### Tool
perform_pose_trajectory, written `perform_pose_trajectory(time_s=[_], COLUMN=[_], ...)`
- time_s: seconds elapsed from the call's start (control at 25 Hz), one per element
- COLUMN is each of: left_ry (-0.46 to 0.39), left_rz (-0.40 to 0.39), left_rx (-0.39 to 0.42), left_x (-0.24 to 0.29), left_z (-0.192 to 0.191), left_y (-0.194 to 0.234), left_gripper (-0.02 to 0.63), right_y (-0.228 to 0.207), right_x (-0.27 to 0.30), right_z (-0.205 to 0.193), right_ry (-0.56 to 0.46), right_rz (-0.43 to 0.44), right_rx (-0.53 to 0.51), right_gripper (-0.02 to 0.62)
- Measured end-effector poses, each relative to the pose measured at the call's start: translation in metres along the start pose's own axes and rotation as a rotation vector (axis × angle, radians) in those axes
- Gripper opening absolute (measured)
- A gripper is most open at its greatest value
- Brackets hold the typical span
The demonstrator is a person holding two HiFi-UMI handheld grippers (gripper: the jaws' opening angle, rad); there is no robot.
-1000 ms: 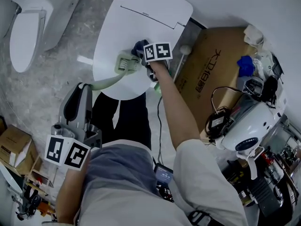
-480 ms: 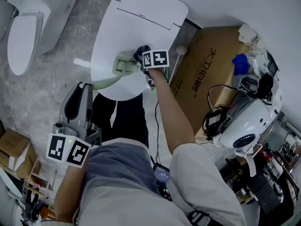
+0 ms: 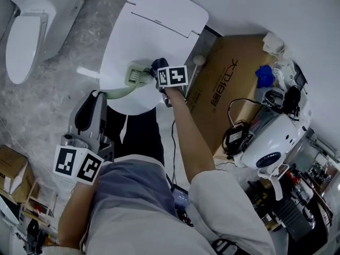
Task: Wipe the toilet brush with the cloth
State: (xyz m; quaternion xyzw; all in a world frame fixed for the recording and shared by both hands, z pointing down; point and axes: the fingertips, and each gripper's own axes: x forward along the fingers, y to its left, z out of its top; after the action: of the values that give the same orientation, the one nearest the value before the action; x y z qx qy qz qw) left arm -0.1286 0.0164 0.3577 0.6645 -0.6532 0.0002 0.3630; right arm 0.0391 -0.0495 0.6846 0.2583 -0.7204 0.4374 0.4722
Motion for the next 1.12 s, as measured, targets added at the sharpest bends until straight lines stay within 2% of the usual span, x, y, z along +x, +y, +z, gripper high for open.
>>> perform_pose_trajectory(time_s=[0.32, 0.68, 1.12], left_ry=[-0.007, 0.000, -0.004], left_rz=[-0.019, -0.043, -0.067], left_rx=[0.013, 0.013, 0.011], left_x=[0.002, 0.004, 0.003], left_z=[0.002, 0.005, 0.006], left_y=[-0.001, -0.001, -0.003], left_gripper=[0.000, 0.000, 0.000], right_y=[0.018, 0.044, 0.072], right_x=[-0.012, -0.029, -0.056], right_z=[0.005, 0.014, 0.025], right_ry=[-0.023, -0.109, -0.181], right_rz=[0.049, 0.140, 0.171], right_rx=[-0.013, 0.050, 0.012], right_gripper=[0.095, 0.095, 0.095])
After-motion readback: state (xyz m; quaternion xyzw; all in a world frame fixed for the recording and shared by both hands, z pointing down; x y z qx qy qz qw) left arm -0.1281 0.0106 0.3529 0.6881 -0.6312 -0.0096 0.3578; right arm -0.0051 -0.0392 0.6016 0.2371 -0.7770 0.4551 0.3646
